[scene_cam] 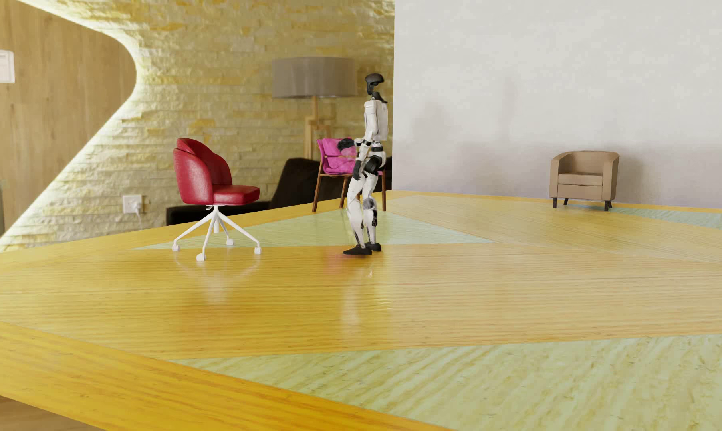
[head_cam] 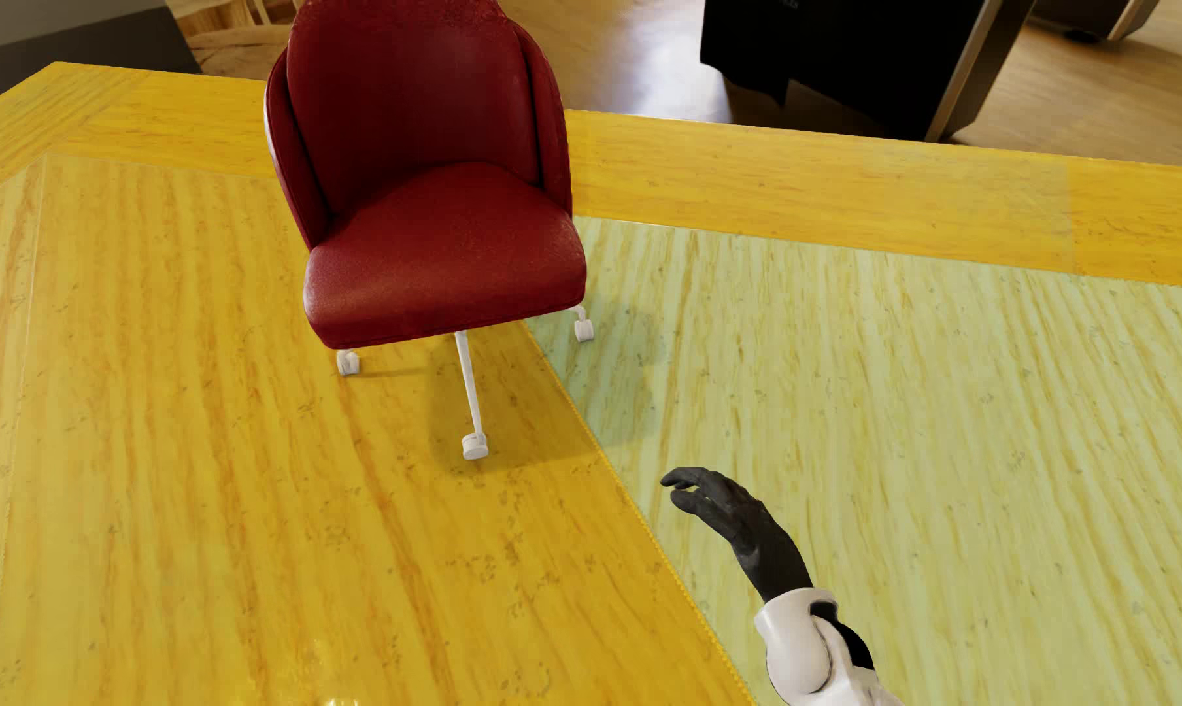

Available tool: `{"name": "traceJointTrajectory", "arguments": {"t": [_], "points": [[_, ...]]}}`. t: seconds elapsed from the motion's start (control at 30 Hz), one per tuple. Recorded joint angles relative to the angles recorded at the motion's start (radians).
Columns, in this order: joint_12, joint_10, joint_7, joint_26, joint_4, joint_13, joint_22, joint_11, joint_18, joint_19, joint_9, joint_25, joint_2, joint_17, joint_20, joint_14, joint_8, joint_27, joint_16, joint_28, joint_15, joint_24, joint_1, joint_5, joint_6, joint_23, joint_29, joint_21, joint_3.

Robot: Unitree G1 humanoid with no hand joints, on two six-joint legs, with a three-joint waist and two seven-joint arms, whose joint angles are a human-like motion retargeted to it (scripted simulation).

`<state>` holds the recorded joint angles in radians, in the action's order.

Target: Approach the officechair

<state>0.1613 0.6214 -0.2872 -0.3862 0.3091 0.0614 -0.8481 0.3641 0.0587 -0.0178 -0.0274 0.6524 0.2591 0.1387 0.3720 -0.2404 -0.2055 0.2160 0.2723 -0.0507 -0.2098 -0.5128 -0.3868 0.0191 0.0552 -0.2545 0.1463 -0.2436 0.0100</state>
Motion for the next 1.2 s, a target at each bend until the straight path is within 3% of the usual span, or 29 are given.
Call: {"name": "traceJointTrajectory", "arguments": {"t": [0.03, 0.13, 0.2, 0.23, 0.3, 0.33, 0.37, 0.4, 0.5, 0.6, 0.7, 0.77, 0.83, 0.9, 0.97, 1.03, 1.2], "points": [[0.045, -0.143, 0.002, 0.001, -0.042, -0.002, -0.008, -0.036, -0.056, 0.004, 0.005, -0.004, -0.016, 0.011, 0.008, 0.097, 0.018, -0.016, 0.000, 0.009, 0.005, 0.016, 0.041, 0.001, 0.004, 0.000, -0.024, -0.005, -0.005], [0.143, -0.268, -0.077, -0.007, -0.052, 0.024, -0.004, -0.029, -0.026, 0.018, 0.012, -0.027, -0.009, 0.004, 0.004, 0.101, 0.062, -0.131, -0.038, 0.017, -0.013, 0.063, 0.125, 0.003, 0.009, -0.078, -0.031, 0.047, -0.007], [0.134, -0.282, -0.089, -0.009, -0.069, 0.084, -0.012, -0.021, -0.025, 0.033, 0.013, -0.019, -0.006, -0.051, 0.038, 0.097, 0.070, -0.238, -0.064, 0.068, -0.032, 0.060, 0.132, -0.014, 0.004, -0.160, 0.046, 0.168, -0.006], [0.107, -0.288, -0.088, -0.003, -0.081, 0.115, -0.012, -0.027, -0.033, 0.038, 0.015, -0.051, -0.013, -0.089, 0.059, 0.096, 0.065, -0.285, -0.068, 0.082, -0.038, 0.048, 0.134, -0.025, 0.001, -0.205, 0.086, 0.240, -0.003], [0.025, -0.302, -0.073, 0.002, -0.109, 0.167, -0.009, -0.042, -0.038, 0.051, 0.018, -0.134, -0.029, -0.121, 0.071, 0.096, 0.048, -0.350, -0.079, 0.043, -0.044, 0.034, 0.138, -0.049, -0.003, -0.305, 0.100, 0.341, 0.003], [-0.024, -0.305, -0.061, 0.012, -0.124, 0.195, -0.002, -0.044, -0.041, 0.058, 0.020, -0.136, -0.035, -0.101, 0.079, 0.094, 0.037, -0.373, -0.081, 0.020, -0.048, 0.019, 0.138, -0.063, -0.006, -0.363, 0.070, 0.341, 0.003], [-0.076, -0.304, -0.051, 0.020, -0.137, 0.208, 0.006, -0.037, -0.045, 0.064, 0.022, -0.104, -0.037, -0.078, 0.111, 0.091, 0.026, -0.412, -0.079, 0.006, -0.053, -0.034, 0.137, -0.077, -0.008, -0.417, 0.020, 0.312, 0.003], [-0.122, -0.299, -0.044, 0.023, -0.149, 0.229, 0.028, -0.021, -0.051, 0.069, 0.022, -0.061, -0.033, -0.049, 0.103, 0.085, 0.020, -0.436, -0.088, -0.011, -0.061, -0.041, 0.134, -0.091, -0.010, -0.466, -0.046, 0.277, 0.003], [-0.194, -0.260, -0.034, 0.113, -0.176, 0.242, 0.163, 0.065, -0.067, 0.083, 0.020, 0.034, 0.002, 0.003, 0.035, 0.053, 0.014, -0.482, -0.107, -0.077, -0.098, 0.019, 0.116, -0.132, -0.020, -0.566, -0.210, 0.231, 0.009], [-0.219, -0.184, -0.045, 0.168, -0.192, 0.226, 0.277, 0.274, -0.082, 0.103, 0.010, 0.061, 0.106, 0.015, 0.026, -0.009, 0.048, -0.473, -0.095, -0.123, -0.125, 0.010, 0.095, -0.177, -0.036, -0.554, -0.213, 0.268, 0.016], [-0.208, -0.133, -0.078, 0.169, -0.186, 0.193, 0.283, 0.389, -0.082, 0.148, 0.005, 0.061, 0.185, 0.007, 0.020, -0.045, 0.181, -0.420, -0.077, -0.126, -0.168, 0.028, 0.096, -0.151, -0.051, -0.489, -0.133, 0.292, 0.022], [-0.218, -0.168, -0.088, 0.121, -0.180, 0.185, 0.189, 0.200, -0.078, 0.145, 0.012, 0.057, 0.127, -0.013, 0.059, -0.036, 0.208, -0.375, -0.057, -0.082, -0.119, 0.037, 0.124, -0.137, -0.054, -0.432, -0.112, 0.277, 0.020], [-0.224, -0.192, -0.092, 0.059, -0.178, 0.182, 0.079, 0.113, -0.075, 0.109, 0.017, 0.050, 0.071, -0.025, 0.114, -0.027, 0.198, -0.338, -0.045, -0.015, -0.105, 0.025, 0.150, -0.130, -0.056, -0.367, -0.104, 0.247, 0.015], [-0.199, -0.195, -0.108, 0.004, -0.160, 0.188, -0.019, 0.071, -0.068, 0.114, 0.015, 0.028, 0.049, -0.024, 0.112, -0.027, 0.204, -0.303, -0.055, -0.014, -0.087, 0.045, 0.163, -0.112, -0.050, -0.329, -0.089, 0.223, 0.008], [-0.155, -0.204, -0.116, -0.002, -0.144, 0.190, -0.077, 0.054, -0.059, 0.115, 0.014, 0.021, 0.042, -0.010, 0.129, -0.021, 0.205, -0.297, -0.062, 0.015, -0.082, 0.065, 0.168, -0.097, -0.046, -0.310, -0.099, 0.205, 0.001], [-0.113, -0.204, -0.113, 0.024, -0.133, 0.205, -0.087, 0.053, -0.052, 0.104, 0.010, 0.006, 0.046, -0.008, 0.154, -0.017, 0.200, -0.301, -0.050, 0.056, -0.081, 0.077, 0.161, -0.086, -0.044, -0.307, -0.080, 0.215, -0.004], [-0.062, -0.184, -0.068, 0.042, -0.125, 0.251, -0.055, 0.070, -0.039, 0.082, -0.002, 0.002, 0.058, 0.012, 0.135, -0.009, 0.159, -0.371, -0.052, -0.012, -0.091, 0.101, 0.125, -0.085, -0.044, -0.422, -0.098, 0.205, -0.013]]}}
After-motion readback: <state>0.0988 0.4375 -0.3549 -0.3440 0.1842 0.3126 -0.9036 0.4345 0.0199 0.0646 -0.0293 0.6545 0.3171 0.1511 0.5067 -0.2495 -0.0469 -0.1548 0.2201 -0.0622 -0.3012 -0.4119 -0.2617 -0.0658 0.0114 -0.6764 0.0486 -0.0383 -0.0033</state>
